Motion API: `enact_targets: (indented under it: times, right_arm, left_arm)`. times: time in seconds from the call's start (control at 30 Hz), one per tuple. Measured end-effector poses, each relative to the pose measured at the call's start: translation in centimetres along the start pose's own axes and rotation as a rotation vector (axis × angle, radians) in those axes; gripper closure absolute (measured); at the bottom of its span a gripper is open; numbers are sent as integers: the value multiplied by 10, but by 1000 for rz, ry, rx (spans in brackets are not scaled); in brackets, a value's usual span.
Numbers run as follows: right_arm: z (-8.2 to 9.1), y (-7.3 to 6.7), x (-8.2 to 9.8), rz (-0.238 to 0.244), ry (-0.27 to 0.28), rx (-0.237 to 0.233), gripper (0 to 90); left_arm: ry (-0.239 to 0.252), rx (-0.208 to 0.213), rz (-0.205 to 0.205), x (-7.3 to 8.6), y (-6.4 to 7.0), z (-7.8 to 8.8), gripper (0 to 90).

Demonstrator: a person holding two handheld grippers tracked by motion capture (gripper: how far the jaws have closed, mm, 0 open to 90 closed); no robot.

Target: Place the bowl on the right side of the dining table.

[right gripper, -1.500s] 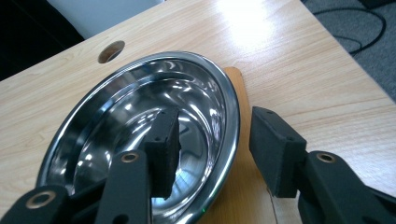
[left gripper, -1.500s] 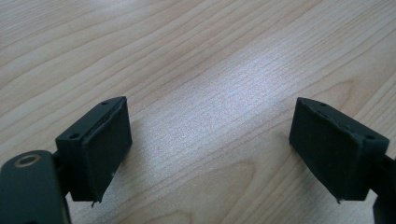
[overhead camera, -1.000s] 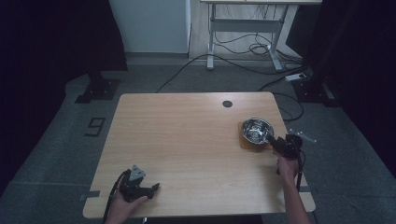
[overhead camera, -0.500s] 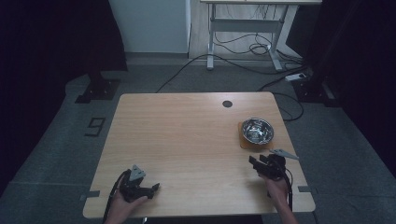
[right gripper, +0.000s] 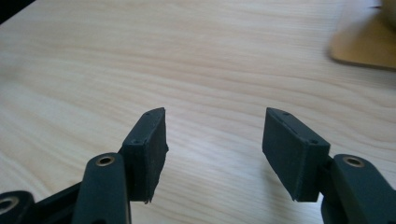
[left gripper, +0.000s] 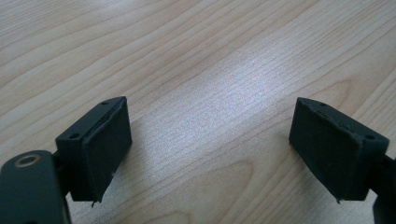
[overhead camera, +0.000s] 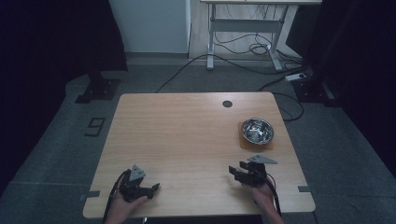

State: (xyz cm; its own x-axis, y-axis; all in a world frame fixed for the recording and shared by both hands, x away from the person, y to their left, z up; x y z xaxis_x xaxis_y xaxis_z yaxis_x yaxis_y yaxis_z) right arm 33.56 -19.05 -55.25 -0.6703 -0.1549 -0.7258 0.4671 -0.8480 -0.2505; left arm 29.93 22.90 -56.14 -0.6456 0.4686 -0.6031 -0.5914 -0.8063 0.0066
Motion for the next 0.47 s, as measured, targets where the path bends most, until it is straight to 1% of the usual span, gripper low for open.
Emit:
enact_targets:
  times: [0.1, 0.23, 0.33, 0.47]
  right_arm:
    - [-6, -8, 2, 38, -18, -4, 386]
    - [-12, -14, 4, 71, -51, -1, 369]
    - [-14, -15, 5, 80, -62, 3, 361]
    - [-14, -14, 5, 77, -62, 12, 351]
  left_arm:
    - [0, 0, 0, 0, 0, 0, 126]
    - [0, 0, 0, 0, 0, 0, 126]
    - [0, 0, 0, 0, 0, 0, 126]
    - [0, 0, 0, 0, 0, 0, 127]
Point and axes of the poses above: each handheld gripper's, and its own axes: z roughly backward along the jaws, x roughly out of its underside, y roughly to its right, the point moved 2 cm from there along -z, roughly forward along the jaws, and after that the axes turned 6 degrees about -y, right-handed, at the moved point
